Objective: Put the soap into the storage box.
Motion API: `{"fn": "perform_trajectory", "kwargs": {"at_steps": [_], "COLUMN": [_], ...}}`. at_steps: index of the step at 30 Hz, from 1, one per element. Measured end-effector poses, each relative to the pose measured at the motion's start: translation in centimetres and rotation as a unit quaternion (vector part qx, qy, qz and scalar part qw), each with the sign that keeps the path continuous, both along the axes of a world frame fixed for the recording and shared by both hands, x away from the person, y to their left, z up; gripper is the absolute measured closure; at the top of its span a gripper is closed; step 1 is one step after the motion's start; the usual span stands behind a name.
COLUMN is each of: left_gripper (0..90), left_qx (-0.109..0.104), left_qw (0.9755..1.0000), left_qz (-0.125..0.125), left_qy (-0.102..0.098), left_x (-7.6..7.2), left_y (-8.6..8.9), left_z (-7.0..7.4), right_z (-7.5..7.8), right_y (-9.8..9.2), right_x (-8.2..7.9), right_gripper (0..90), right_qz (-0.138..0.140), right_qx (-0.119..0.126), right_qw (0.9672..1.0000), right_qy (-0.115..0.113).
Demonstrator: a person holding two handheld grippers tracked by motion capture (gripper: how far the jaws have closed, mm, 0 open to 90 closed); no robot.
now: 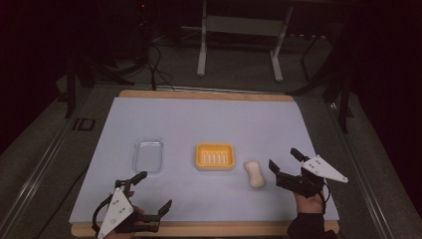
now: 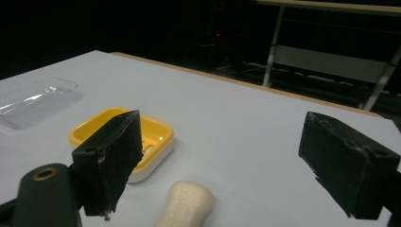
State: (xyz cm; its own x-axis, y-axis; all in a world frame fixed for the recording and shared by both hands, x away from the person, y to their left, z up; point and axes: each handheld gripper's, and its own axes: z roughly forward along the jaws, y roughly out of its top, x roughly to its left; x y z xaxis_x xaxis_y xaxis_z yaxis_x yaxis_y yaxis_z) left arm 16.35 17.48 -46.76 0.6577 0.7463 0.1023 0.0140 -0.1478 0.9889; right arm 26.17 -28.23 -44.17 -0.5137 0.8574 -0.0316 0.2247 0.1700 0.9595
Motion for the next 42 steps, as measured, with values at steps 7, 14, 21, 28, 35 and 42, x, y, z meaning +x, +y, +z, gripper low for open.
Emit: {"fn": "perform_trajectory", "kwargs": {"at_steps": [7, 14, 21, 28, 35, 42], "left_gripper": [0.1, 0.1, 0.1, 0.1, 0.1, 0.1], "left_qx": [-0.009, -0.004, -0.006, -0.001, -0.003, -0.003], "left_qw": [0.9999, 0.9999, 0.9997, 0.9994, 0.9994, 0.9994], "left_qz": [-0.001, -0.005, -0.006, -0.015, -0.014, -0.016], "left_qy": [0.009, 0.013, 0.025, 0.030, 0.032, 0.030], "left_x": [0.3, 0.3, 0.7, 0.9, 0.9, 0.9], "left_y": [0.1, 0.0, 0.0, -0.3, -0.3, -0.3], "left_z": [-0.1, -0.2, -0.4, -0.6, -0.6, -0.6], "right_z": [0.7, 1.2, 1.3, 1.4, 1.1, 0.6], "right_y": [0.2, 0.6, 0.7, 0.9, 1.8, 2.7], "right_x": [0.0, 0.5, 1.4, 2.4, 2.4, 1.7], "right_gripper": [17.1, 15.2, 13.4, 13.6, 13.7, 14.0], "right_qz": [0.001, 0.017, 0.032, 0.067, 0.061, 0.049], "right_qx": [-0.031, -0.063, -0.073, -0.075, -0.107, -0.152], "right_qw": [0.9995, 0.9978, 0.9933, 0.9768, 0.9655, 0.9467], "right_qy": [-0.004, 0.012, 0.084, 0.189, 0.229, 0.280]}}
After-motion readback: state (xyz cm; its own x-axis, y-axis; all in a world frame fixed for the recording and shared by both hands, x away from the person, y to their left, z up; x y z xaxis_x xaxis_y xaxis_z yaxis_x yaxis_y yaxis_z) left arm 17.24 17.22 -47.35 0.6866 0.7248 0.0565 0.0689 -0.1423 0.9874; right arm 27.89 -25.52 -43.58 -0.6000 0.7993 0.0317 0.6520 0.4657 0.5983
